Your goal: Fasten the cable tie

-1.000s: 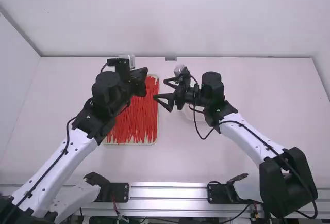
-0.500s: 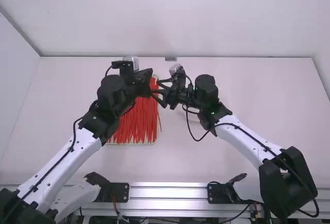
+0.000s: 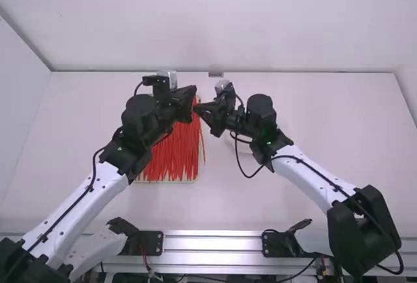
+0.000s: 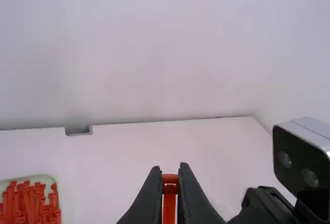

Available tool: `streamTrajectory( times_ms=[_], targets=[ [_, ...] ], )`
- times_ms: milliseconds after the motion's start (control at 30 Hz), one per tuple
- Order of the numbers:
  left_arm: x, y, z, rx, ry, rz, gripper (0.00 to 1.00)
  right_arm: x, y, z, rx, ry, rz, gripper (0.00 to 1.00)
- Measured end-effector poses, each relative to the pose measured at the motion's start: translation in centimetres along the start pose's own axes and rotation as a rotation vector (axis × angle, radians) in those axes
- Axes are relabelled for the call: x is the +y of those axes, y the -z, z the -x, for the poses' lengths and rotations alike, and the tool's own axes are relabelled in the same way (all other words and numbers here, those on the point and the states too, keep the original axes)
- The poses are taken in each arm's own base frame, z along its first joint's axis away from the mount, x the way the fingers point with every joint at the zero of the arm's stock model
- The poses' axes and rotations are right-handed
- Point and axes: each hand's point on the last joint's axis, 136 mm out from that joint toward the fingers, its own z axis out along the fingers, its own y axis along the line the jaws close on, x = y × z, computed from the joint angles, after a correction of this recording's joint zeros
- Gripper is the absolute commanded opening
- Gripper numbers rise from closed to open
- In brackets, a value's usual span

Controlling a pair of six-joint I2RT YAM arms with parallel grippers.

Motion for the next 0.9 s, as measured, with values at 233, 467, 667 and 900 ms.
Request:
streamTrajectory(
  times_ms=[233,467,667,900],
  targets=[
    [0.0,0.0,0.0,-0.001,0.0,-0.003,0.15,-0.1,0.1,0.1,-0.003,0.001,-0.002,0.0],
    [-0.9,0.0,-0.2,0.012,-0.036,-0.052,0.68,-1.6,1.5,0.6,-0.004,-0.007,0.006,0.0],
    [-1.4,0.2,-0.7,0.045,-0.1,-0.116,1.0,-3.6,3.9,1.4,-0.008,-0.013,0.029,0.0],
    [-0.2,1.1,0.1,0.065,-0.124,-0.223,0.99,-4.3,6.3,2.0,-0.007,-0.006,0.091,0.0]
  ],
)
